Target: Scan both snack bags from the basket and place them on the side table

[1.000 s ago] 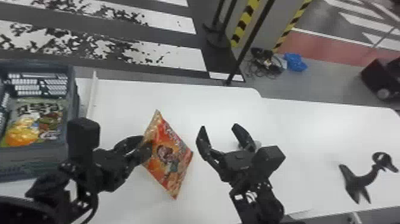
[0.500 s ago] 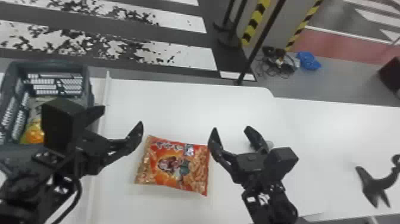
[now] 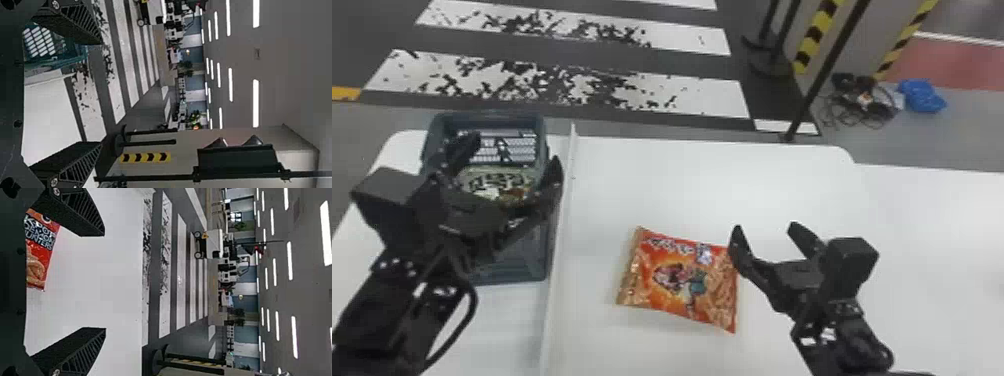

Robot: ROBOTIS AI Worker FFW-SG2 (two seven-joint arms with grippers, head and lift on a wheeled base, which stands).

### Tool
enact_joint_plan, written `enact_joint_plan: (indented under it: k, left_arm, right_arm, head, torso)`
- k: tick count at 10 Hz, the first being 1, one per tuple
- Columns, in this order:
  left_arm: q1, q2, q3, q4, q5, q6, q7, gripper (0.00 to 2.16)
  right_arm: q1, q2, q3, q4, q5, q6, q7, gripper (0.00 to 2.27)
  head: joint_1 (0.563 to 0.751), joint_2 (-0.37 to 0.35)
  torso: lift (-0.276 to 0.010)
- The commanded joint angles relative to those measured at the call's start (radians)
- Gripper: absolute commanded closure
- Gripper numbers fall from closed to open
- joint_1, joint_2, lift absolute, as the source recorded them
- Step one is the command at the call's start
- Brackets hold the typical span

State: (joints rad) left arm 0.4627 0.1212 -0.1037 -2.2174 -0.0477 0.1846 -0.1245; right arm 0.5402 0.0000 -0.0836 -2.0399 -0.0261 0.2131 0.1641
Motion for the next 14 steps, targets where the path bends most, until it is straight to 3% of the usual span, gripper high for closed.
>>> enact_joint_plan:
  k: [1,2,4,5,6,8,9,12,14]
  left_arm:
    - [0.037,0.011,0.073,0.018,0.048,-0.084,0.002,0.09]
    - [0.065,0.021,0.124,0.015,0.085,-0.105,0.002,0.1]
    - [0.122,0.028,0.21,0.005,0.147,-0.124,-0.012,0.1]
    - [0.136,0.032,0.231,0.007,0.167,-0.13,-0.015,0.1]
    - [0.146,0.038,0.251,0.008,0.181,-0.13,-0.02,0.1]
    - [0.148,0.052,0.252,0.028,0.204,-0.127,-0.029,0.1]
    - [0.149,0.055,0.252,0.035,0.207,-0.124,-0.032,0.1]
    - [0.148,0.055,0.251,0.053,0.207,-0.118,-0.038,0.1]
    - [0.146,0.057,0.248,0.067,0.209,-0.115,-0.043,0.1]
  right_arm:
    - [-0.019,0.001,0.001,0.0,0.002,0.019,0.0,0.06]
    - [-0.029,0.001,-0.001,-0.002,0.002,0.022,0.0,0.07]
    - [-0.111,0.001,-0.045,0.004,-0.044,0.225,0.037,0.08]
    - [-0.134,0.001,-0.076,0.017,-0.081,0.256,0.055,0.09]
    - [-0.174,0.001,-0.105,0.015,-0.121,0.443,0.066,0.09]
    - [-0.276,0.001,-0.194,0.035,-0.195,0.842,0.106,0.08]
    - [-0.322,0.001,-0.231,0.066,-0.238,0.958,0.134,0.08]
    - [-0.419,0.001,-0.275,0.17,-0.337,1.124,0.173,0.08]
    - [-0.462,0.001,-0.28,0.224,-0.339,1.191,0.196,0.08]
  head:
    - [0.695,-0.118]
    - [0.695,-0.085]
    - [0.695,-0.033]
    - [0.695,-0.008]
    - [0.695,0.004]
    - [0.695,0.011]
    - [0.695,0.015]
    - [0.695,0.047]
    - [0.695,0.072]
  torso:
    - [-0.075]
    - [-0.075]
    - [-0.075]
    - [-0.075]
    - [-0.075]
    - [-0.075]
    - [-0.075]
    - [-0.075]
    - [-0.075]
